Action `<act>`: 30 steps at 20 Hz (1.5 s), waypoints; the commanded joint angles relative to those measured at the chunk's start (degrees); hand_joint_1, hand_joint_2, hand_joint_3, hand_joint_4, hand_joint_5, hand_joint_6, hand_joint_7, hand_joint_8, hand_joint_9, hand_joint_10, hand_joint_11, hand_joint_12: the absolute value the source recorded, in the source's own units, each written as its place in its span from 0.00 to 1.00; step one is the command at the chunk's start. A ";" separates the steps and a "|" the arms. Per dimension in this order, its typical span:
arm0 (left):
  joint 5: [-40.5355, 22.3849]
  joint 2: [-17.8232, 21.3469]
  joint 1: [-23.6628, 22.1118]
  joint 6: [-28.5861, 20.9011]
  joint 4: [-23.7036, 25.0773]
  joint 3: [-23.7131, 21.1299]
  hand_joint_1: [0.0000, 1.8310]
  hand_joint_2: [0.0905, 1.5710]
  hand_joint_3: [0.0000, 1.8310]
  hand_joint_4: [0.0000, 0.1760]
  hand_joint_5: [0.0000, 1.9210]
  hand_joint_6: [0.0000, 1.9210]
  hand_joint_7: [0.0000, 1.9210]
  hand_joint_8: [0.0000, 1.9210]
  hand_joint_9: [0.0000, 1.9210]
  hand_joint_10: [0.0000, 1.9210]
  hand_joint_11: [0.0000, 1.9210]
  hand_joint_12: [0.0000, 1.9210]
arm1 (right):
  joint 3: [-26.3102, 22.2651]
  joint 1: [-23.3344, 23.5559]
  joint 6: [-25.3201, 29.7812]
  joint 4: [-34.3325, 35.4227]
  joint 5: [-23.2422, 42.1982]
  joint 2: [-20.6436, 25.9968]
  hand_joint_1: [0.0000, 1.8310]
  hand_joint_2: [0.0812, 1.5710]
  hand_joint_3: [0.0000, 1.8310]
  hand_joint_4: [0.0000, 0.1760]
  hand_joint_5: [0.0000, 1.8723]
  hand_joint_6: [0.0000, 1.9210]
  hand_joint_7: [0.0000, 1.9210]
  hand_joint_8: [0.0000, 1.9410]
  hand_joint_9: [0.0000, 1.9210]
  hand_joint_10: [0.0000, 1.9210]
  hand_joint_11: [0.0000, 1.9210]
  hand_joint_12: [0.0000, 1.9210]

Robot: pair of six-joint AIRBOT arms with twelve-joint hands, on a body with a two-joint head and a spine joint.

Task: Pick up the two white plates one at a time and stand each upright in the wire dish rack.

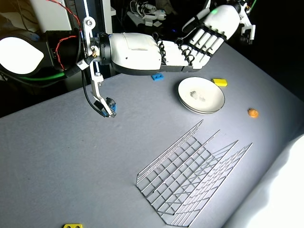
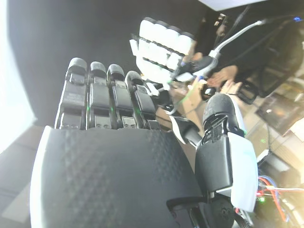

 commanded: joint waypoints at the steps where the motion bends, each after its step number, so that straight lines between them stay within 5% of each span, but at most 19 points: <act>1: -1.95 -0.18 0.07 0.44 -3.91 0.86 0.00 0.65 0.00 0.00 0.00 0.00 0.00 0.00 0.00 0.00 0.00 0.00 | 0.05 0.58 2.41 2.03 7.99 -0.18 0.00 0.68 0.00 0.00 0.00 0.00 0.00 0.00 0.00 0.00 0.00 0.00; 8: -1.33 -5.03 9.94 5.29 -3.97 6.45 0.00 0.64 0.00 0.00 0.00 0.00 0.00 0.00 0.00 0.00 0.00 0.00 | -0.03 1.53 2.25 1.34 2.86 -1.46 0.02 0.68 0.00 0.00 0.01 0.00 0.00 0.00 0.00 0.00 0.00 0.00; 14: 2.36 -8.61 11.42 4.21 -3.97 9.88 0.00 0.64 0.00 0.00 0.00 0.00 0.00 0.00 0.00 0.00 0.00 0.00 | -1.30 2.47 1.40 0.30 -0.97 -1.72 0.00 0.66 0.00 0.00 0.01 0.00 0.00 0.00 0.00 0.00 0.00 0.00; 30: 2.98 -10.88 16.90 3.71 -3.98 16.04 0.00 0.64 0.00 0.00 0.00 0.00 0.00 0.00 0.00 0.00 0.00 0.00 | -0.88 3.07 -3.30 0.93 -4.14 -2.02 0.00 0.67 0.00 0.00 0.00 0.00 0.00 0.00 0.00 0.00 0.00 0.00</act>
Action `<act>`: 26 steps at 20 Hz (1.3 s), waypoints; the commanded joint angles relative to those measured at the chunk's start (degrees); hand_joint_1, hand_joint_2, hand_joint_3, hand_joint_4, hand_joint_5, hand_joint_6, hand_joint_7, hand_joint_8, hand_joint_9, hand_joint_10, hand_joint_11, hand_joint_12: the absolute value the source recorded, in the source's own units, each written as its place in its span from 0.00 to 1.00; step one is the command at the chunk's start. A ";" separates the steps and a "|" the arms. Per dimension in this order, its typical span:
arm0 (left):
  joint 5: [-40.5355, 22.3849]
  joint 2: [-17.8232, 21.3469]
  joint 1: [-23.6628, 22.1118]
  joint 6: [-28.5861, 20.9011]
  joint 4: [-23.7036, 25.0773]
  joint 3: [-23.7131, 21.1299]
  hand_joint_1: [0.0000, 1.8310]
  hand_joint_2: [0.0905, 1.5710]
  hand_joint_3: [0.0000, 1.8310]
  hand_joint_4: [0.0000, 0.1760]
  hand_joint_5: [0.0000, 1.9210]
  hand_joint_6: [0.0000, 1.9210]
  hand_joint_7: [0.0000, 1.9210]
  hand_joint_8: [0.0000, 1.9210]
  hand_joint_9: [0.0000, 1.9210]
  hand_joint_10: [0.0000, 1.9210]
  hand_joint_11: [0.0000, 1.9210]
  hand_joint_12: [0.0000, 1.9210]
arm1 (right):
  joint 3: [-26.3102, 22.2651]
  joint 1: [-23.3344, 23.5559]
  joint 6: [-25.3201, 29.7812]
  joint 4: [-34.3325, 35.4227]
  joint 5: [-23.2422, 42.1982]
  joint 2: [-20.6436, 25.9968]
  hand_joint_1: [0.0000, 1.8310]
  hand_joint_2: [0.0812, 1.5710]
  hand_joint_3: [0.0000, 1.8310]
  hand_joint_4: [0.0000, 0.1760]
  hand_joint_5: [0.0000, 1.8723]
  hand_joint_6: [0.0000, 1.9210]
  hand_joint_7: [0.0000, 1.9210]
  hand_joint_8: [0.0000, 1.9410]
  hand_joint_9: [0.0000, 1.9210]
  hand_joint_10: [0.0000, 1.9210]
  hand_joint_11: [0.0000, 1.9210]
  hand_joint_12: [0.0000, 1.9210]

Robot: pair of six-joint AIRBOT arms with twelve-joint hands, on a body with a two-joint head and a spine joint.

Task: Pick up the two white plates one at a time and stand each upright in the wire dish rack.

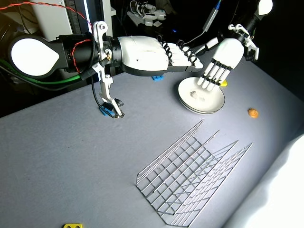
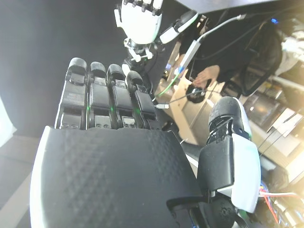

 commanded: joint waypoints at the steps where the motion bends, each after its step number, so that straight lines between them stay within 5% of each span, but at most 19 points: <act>1: -2.25 -0.10 0.01 -0.09 -3.04 0.25 0.00 0.65 0.00 0.00 0.00 0.00 0.00 0.00 0.00 0.00 0.00 0.00 | 0.07 0.14 -0.59 2.46 5.26 0.24 0.00 0.67 0.00 0.00 0.00 0.00 0.00 0.00 0.00 0.00 0.00 0.00; 9: -1.87 -0.70 1.18 -0.08 -3.00 0.54 0.00 0.62 0.00 0.00 0.00 0.00 0.00 0.00 0.00 0.00 0.00 0.00 | 0.93 -0.58 -3.04 4.15 6.48 0.17 0.00 0.66 0.00 0.00 0.00 0.00 0.00 0.00 0.00 0.00 0.00 0.00; 22: -0.35 -1.52 2.23 -0.08 -1.35 0.75 0.00 0.65 0.01 0.00 0.00 0.00 0.00 0.00 0.00 0.00 0.00 0.00 | 1.32 -0.69 -9.52 6.20 8.72 -1.32 0.19 0.69 0.00 0.00 0.01 0.00 0.02 0.00 0.02 0.01 0.02 0.02; 24: -0.18 -1.71 2.35 -0.08 -1.17 0.75 0.00 0.65 0.01 0.00 0.00 0.00 0.00 0.00 0.00 0.00 0.00 0.00 | 1.32 -0.92 -11.04 6.20 8.68 -1.63 0.21 0.67 0.00 0.00 0.02 0.00 0.04 0.00 0.04 0.00 0.00 0.12; 26: 0.02 -1.76 2.35 -0.08 -1.17 0.30 0.00 0.65 0.01 0.00 0.00 0.00 0.00 0.00 0.00 0.00 0.00 0.00 | 1.32 -1.06 -12.05 6.20 8.49 -1.85 0.21 0.67 0.00 0.00 0.02 0.00 0.03 0.00 0.04 0.00 0.00 0.13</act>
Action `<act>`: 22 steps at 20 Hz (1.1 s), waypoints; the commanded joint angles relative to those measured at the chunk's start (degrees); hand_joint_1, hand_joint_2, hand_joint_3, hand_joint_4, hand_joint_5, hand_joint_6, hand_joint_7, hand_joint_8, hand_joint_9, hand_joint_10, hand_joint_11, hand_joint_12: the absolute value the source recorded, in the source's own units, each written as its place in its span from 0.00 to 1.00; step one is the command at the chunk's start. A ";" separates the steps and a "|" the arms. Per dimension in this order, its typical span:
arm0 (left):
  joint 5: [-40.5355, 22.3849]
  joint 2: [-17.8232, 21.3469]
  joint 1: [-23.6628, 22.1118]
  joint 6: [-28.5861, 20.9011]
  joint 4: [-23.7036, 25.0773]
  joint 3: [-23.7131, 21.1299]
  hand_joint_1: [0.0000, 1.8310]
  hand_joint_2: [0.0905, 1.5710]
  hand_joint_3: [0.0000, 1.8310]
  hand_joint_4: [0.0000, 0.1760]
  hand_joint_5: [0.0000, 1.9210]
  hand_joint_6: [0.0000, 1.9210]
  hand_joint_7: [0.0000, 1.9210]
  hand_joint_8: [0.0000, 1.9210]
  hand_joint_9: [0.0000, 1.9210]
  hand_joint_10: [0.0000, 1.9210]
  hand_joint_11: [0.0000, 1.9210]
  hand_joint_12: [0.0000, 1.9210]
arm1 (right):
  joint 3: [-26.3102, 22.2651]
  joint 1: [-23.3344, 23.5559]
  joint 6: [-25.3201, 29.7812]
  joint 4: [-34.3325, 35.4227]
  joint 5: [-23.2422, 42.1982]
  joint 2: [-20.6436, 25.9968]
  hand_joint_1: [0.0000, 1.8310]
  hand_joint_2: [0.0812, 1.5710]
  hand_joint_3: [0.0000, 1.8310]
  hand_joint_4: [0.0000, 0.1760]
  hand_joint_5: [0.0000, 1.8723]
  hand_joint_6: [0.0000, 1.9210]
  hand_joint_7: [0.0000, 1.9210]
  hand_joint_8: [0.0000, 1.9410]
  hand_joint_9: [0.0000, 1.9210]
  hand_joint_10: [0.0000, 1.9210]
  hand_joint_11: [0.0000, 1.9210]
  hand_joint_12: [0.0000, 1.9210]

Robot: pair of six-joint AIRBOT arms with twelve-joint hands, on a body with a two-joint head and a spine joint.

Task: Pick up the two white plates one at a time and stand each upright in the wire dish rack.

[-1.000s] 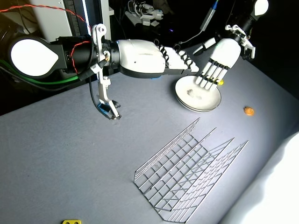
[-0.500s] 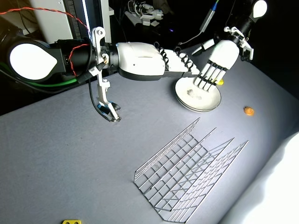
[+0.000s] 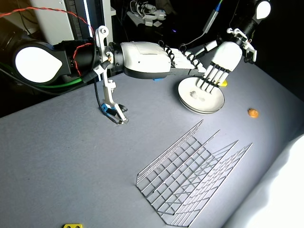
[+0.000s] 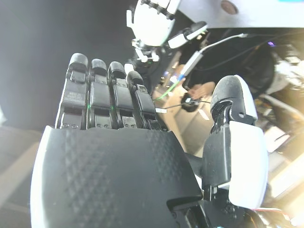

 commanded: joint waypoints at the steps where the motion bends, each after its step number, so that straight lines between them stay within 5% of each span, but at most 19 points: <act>1: -0.37 -0.39 0.03 -0.08 -1.53 -0.60 0.00 0.65 0.01 0.00 0.00 0.00 0.00 0.00 0.00 0.00 0.00 0.00 | -0.13 0.32 -1.20 2.26 5.81 -0.07 0.20 0.67 0.00 0.00 0.01 0.00 0.03 0.00 0.04 0.00 0.00 0.12; 11: 5.48 -2.30 -2.38 0.03 -2.35 -7.97 0.00 0.65 0.00 0.00 0.00 0.00 0.00 0.00 0.00 0.00 0.00 0.00 | -0.14 0.17 -5.73 2.26 3.42 -1.69 0.21 0.67 0.00 0.00 0.02 0.00 0.02 0.00 0.03 0.00 0.00 0.10; 15: 6.78 -2.57 -4.06 0.03 -2.56 -10.52 0.00 0.66 0.01 0.00 0.00 0.00 0.00 0.00 0.00 0.00 0.00 0.00 | -0.01 -1.53 -13.56 2.34 3.95 -3.78 0.21 0.66 0.00 0.00 0.02 0.00 0.02 0.00 0.03 0.00 0.00 0.13; 17: 6.98 -2.56 -4.47 0.04 -2.56 -11.23 0.00 0.65 0.00 0.00 0.00 0.00 0.00 0.00 0.00 0.00 0.00 0.00 | 0.69 -2.40 -17.13 3.59 4.38 -5.70 0.27 0.65 0.00 0.00 0.02 0.00 0.02 0.00 0.03 0.00 0.00 0.15; 20: 6.95 -2.51 -4.07 0.04 -2.53 -10.91 0.00 0.65 0.00 0.00 0.00 0.00 0.00 0.00 0.00 0.00 0.00 0.00 | 2.21 -2.13 -19.07 3.99 3.87 -7.76 0.53 0.58 0.00 0.00 0.01 0.00 0.00 0.00 0.01 0.00 0.00 0.18; 22: 6.77 -2.49 -3.96 0.04 -2.54 -10.56 0.00 0.65 0.00 0.00 0.00 0.00 0.00 0.00 0.00 0.00 0.00 0.00 | 3.07 -1.52 -19.34 4.33 1.81 -8.76 0.59 0.61 0.00 0.00 0.00 0.00 0.00 0.00 0.00 0.00 0.00 0.15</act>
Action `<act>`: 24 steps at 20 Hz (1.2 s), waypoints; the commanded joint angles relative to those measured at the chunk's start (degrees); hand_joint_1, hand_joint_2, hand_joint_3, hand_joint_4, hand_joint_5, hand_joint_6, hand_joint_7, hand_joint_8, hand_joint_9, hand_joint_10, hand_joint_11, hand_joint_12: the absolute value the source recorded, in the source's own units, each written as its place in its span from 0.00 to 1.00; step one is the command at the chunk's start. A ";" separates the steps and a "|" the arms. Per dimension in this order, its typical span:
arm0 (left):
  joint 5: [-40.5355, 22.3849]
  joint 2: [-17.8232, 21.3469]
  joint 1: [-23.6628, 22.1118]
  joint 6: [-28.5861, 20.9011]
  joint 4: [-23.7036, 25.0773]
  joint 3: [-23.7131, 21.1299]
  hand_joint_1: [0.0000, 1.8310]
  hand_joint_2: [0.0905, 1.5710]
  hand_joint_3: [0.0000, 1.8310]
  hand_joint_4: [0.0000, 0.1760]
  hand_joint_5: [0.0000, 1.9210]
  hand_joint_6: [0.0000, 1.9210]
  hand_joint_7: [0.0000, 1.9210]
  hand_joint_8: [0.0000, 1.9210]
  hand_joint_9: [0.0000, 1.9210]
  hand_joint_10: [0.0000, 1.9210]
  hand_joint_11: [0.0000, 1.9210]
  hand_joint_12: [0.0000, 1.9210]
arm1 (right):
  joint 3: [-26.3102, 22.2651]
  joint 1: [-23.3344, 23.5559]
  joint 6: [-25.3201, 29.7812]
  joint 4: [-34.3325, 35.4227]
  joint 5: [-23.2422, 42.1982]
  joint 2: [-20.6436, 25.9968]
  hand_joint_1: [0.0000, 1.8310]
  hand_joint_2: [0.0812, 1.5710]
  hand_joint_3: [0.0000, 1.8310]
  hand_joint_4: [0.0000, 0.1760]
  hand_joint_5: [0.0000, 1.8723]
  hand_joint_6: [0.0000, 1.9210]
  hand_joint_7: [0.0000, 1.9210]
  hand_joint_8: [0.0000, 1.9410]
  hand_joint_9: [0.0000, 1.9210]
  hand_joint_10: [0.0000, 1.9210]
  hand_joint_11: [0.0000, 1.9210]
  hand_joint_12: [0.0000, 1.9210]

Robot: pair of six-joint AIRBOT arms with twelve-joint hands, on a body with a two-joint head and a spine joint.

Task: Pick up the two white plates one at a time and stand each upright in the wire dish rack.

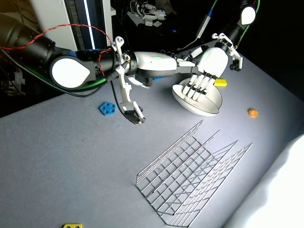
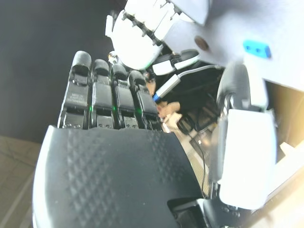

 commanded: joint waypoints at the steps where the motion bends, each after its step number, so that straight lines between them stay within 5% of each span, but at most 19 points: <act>1: -2.55 -0.71 0.33 0.05 -0.50 -0.14 0.00 0.65 0.00 0.00 0.00 0.00 0.00 0.00 0.00 0.00 0.00 0.00 | 0.18 0.70 -0.47 1.75 5.74 -0.43 0.63 0.62 0.00 0.00 0.00 0.00 0.00 0.00 0.00 0.00 0.00 0.10; 15: -3.06 -0.84 0.73 -0.34 -1.20 0.85 0.00 0.65 0.00 0.00 0.00 0.00 0.00 0.00 0.00 0.00 0.00 0.00 | 10.22 0.92 -6.88 6.86 -2.10 -14.08 0.62 0.65 0.00 0.00 0.01 0.00 0.00 0.00 0.00 0.00 0.00 0.06; 24: -3.07 -0.79 0.72 -0.50 -1.85 1.08 0.00 0.66 0.00 0.00 0.00 0.00 0.00 0.00 0.00 0.00 0.00 0.00 | 15.22 2.69 -9.36 11.02 -2.24 -20.42 0.54 0.68 0.00 0.00 0.11 0.01 0.10 0.01 0.08 0.02 0.00 0.35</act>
